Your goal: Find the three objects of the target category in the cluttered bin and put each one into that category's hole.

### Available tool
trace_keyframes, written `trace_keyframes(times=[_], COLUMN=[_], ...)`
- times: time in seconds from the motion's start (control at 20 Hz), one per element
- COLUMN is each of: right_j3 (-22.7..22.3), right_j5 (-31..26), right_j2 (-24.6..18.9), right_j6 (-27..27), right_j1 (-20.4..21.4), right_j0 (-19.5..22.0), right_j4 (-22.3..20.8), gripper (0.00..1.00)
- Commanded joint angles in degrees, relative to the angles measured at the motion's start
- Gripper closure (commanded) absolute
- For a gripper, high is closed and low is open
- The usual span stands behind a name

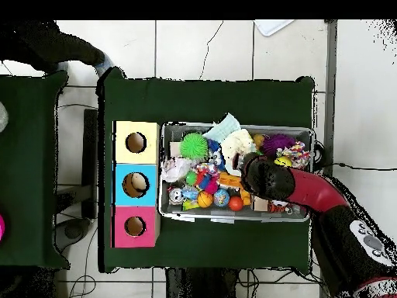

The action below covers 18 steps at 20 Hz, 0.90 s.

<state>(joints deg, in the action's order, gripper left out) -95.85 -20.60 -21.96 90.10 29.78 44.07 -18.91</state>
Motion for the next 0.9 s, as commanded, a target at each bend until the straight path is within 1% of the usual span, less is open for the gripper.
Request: trace_keyframes(times=[0.05, 0.3, 0.65, 0.9], right_j3=[-11.02, -11.94, -14.22, -15.83], right_j5=[-4.26, -3.93, -3.53, -2.01], right_j2=[-3.47, -1.23, 0.47, 0.44], right_j6=[8.86, 11.39, 13.31, 13.30], right_j1=[-3.11, -2.55, -2.09, -2.65], right_j0=[-5.74, -8.25, -10.25, -10.21], right_j4=[3.37, 5.92, 10.90, 13.62], gripper=[1.00, 1.00, 1.00, 1.00])
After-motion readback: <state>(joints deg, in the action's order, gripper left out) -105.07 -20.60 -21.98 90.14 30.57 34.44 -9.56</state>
